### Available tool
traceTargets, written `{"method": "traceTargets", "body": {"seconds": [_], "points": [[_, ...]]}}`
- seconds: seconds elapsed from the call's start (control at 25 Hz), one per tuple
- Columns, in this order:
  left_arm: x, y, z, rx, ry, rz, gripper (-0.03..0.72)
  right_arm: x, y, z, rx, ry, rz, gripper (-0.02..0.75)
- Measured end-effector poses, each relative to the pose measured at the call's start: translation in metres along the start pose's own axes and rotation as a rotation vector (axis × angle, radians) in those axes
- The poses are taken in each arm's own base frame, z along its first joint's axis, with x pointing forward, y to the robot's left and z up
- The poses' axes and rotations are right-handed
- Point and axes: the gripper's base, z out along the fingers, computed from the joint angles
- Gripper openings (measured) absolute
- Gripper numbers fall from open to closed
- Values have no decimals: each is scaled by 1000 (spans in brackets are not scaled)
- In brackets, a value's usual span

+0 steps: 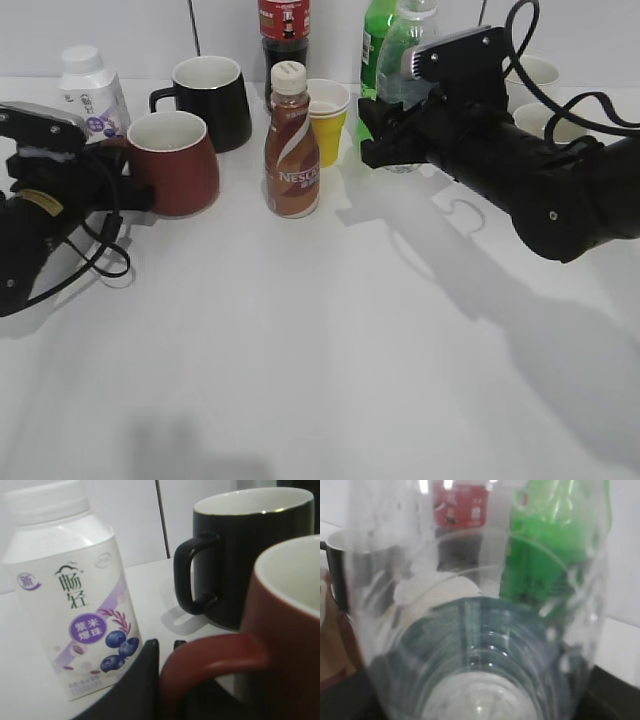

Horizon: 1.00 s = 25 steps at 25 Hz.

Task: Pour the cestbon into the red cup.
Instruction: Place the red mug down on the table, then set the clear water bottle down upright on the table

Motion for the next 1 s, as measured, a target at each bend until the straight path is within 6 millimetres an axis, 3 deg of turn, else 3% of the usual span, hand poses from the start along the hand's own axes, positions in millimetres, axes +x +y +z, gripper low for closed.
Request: {"method": "traceTargets", "body": {"seconds": [0.28, 0.44, 0.6, 0.8, 1.0], "points": [[1, -1, 4, 3, -13, -4, 62, 0, 0, 0, 0, 3, 1, 471], [1, -4, 1, 8, -30, -18, 172, 2, 0, 0, 0, 20, 3, 471], [1, -9, -12, 20, -18, -24, 246, 6, 0, 0, -4, 59, -1, 471], [-8, -10, -32, 34, -9, -22, 259, 7, 1, 8, -4, 63, -7, 471], [-23, -7, -55, 33, -13, -24, 262, 29, 1, 17, 11, 122, 8, 471]]}}
